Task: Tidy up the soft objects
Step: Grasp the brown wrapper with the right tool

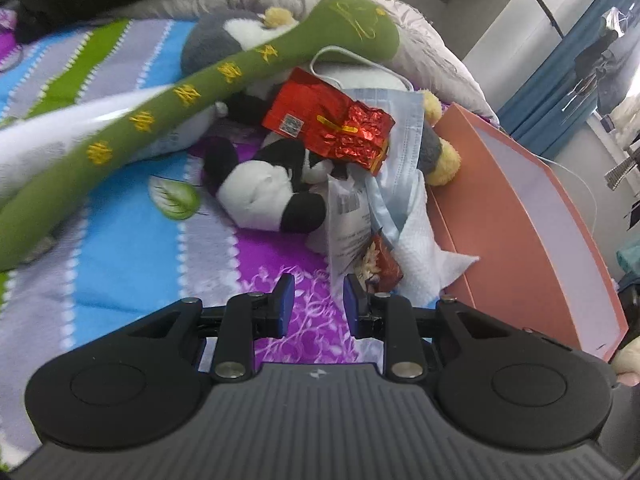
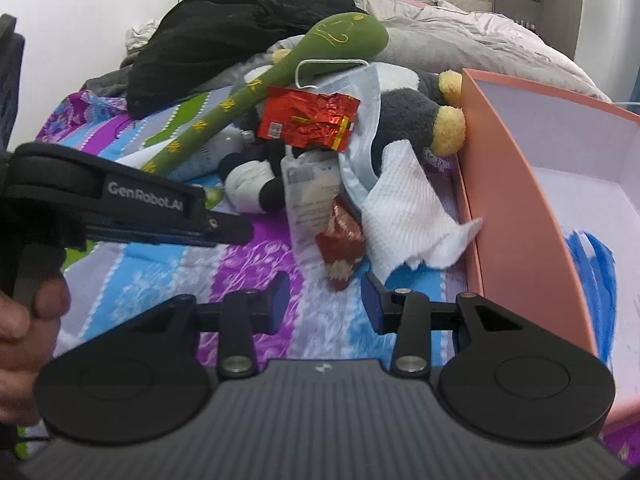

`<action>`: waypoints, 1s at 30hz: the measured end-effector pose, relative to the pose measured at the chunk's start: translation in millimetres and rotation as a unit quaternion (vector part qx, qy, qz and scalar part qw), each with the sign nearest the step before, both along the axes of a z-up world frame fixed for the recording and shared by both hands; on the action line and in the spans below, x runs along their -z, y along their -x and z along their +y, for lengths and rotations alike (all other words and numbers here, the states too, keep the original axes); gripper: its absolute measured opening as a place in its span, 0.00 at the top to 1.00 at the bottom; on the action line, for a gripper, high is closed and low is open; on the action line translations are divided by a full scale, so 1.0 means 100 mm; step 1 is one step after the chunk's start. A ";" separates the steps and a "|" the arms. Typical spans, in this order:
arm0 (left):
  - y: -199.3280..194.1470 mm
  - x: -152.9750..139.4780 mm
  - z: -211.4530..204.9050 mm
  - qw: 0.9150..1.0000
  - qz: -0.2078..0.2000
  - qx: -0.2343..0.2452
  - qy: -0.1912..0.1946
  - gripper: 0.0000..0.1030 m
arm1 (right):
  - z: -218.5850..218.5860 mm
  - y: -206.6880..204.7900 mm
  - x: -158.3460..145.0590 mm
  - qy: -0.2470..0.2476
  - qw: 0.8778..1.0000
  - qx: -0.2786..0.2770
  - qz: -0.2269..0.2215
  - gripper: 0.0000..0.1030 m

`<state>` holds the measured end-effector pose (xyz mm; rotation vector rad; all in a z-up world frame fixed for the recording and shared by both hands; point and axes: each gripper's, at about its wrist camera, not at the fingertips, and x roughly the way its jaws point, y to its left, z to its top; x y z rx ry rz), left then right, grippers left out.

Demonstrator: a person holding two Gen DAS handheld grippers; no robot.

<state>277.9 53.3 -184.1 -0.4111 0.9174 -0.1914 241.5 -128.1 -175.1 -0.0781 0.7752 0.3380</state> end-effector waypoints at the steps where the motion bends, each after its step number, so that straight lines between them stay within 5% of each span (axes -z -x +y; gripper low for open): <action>1: -0.06 0.03 -0.01 1.000 0.001 0.000 0.005 0.70 | 0.01 -0.05 0.03 0.002 1.000 0.000 0.000 0.59; 8: -0.32 0.18 0.04 1.000 -0.002 -0.003 0.030 0.70 | 0.07 -0.26 0.18 0.006 1.000 -0.005 0.006 0.59; 12: -0.41 0.22 0.05 0.999 -0.002 -0.002 0.047 0.59 | 0.10 -0.35 0.23 0.017 1.000 -0.002 0.000 0.59; 24: -0.58 0.38 -0.09 0.998 0.009 0.011 0.069 0.59 | 0.12 -0.38 0.26 0.029 1.000 -0.004 -0.010 0.66; 26: -0.60 0.40 -0.11 0.998 0.011 0.010 0.068 0.60 | 0.10 -0.35 0.25 0.029 1.000 -0.004 -0.007 0.66; 30: -0.60 0.37 -0.16 0.999 0.008 0.008 0.052 0.82 | 0.06 -0.26 0.19 0.026 1.000 -0.007 -0.006 0.66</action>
